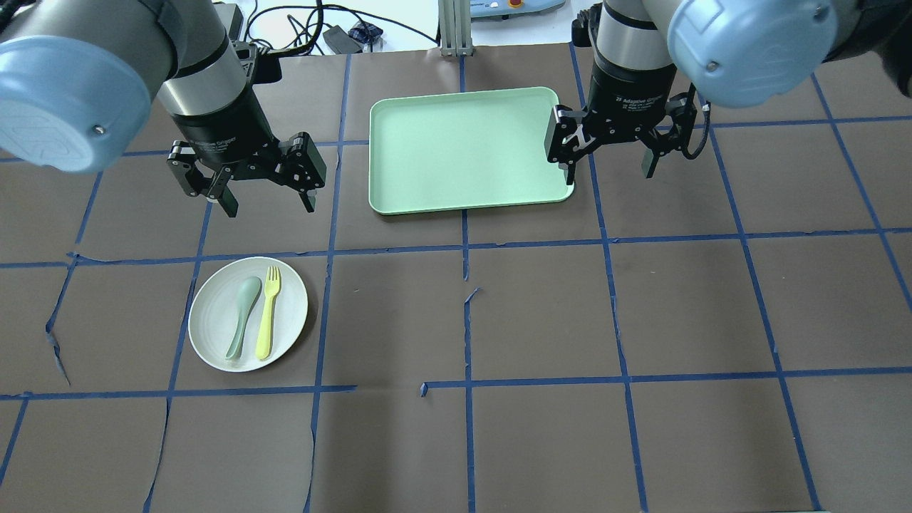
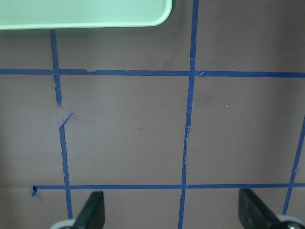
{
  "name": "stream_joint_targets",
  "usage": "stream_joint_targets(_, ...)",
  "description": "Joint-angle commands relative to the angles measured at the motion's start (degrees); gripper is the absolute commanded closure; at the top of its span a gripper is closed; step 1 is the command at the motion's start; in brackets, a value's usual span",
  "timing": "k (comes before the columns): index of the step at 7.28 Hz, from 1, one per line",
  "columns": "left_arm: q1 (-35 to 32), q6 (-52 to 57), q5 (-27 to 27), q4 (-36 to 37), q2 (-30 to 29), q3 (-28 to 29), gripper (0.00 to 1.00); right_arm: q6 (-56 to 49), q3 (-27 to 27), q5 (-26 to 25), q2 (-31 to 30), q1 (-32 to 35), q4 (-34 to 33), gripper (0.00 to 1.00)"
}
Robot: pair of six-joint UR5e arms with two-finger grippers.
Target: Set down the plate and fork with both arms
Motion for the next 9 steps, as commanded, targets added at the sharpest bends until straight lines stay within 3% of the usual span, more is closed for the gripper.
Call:
stream_joint_targets(1, 0.3, -0.1, 0.0, 0.0, 0.5, -0.2, 0.0, 0.0, 0.1, 0.5, 0.0, 0.0, 0.0, 0.0)
stream_joint_targets(5, 3.1, 0.6, 0.5, 0.5, 0.3, -0.5, 0.0, -0.1, 0.2, 0.3, 0.0, 0.6, 0.3, 0.0)
stream_joint_targets(7, 12.3, 10.8, 0.3, 1.3, -0.1, -2.6, 0.0, 0.0, 0.2, 0.6, 0.0, 1.5, 0.4, 0.0)
stream_joint_targets(9, 22.1, 18.3, -0.1, 7.6, -0.4, -8.8, 0.0, 0.0, 0.3, 0.5, 0.1, 1.6, 0.4, 0.0)
